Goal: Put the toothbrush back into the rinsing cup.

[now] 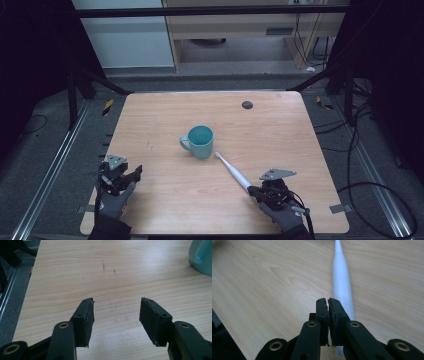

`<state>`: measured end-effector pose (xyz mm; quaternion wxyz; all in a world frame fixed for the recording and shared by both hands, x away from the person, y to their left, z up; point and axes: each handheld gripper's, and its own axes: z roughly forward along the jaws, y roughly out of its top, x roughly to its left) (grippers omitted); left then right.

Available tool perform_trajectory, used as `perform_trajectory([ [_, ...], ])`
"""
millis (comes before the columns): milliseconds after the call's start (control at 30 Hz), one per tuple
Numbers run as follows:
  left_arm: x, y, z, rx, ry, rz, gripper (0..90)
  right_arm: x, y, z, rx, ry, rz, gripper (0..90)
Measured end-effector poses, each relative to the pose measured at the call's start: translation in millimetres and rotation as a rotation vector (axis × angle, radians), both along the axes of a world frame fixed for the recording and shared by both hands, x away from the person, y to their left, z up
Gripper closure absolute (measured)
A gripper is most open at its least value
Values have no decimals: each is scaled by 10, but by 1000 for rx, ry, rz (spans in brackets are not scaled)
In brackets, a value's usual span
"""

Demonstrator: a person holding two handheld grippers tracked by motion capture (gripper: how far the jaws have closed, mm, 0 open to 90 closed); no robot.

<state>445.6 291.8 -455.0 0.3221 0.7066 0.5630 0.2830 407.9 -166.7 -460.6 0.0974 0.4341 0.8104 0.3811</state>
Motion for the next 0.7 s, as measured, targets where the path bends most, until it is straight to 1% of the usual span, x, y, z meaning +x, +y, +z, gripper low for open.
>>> perform_trajectory([
  [67, 3, 0, -1, 0, 1, 0, 440, 29, -7, 50, 5, -7, -10, 814],
  [200, 4, 1, -2, 2, 0, 0, 429, 93, -25, 124, 0, -24, -21, 727],
  [267, 6, 2, -8, 2, 3, -2, 423, 130, -27, 166, -8, -27, -35, 666],
  [367, 5, 2, -5, 3, 0, -3, 415, 198, -16, 232, -25, -31, -42, 609],
  [400, 6, 2, -6, 2, 1, -4, 412, 216, -7, 248, -29, -24, -42, 579],
  [433, 9, 2, -9, 4, 3, -6, 407, 246, 6, 265, -42, -11, -34, 542],
  [467, 10, 2, -15, 3, 3, -5, 403, 279, 20, 281, -57, -4, -27, 530],
  [533, 12, 8, -17, 5, 6, -3, 400, 328, 46, 318, -70, -18, -36, 501],
  [600, 14, 14, -17, 4, 4, -1, 399, 399, 79, 354, -79, -1, -30, 455],
  [633, 14, 16, -16, 5, 4, -1, 398, 420, 91, 366, -89, 1, -28, 450],
  [700, 15, 20, -15, 3, 4, -1, 396, 461, 128, 398, -119, -12, -28, 436],
])
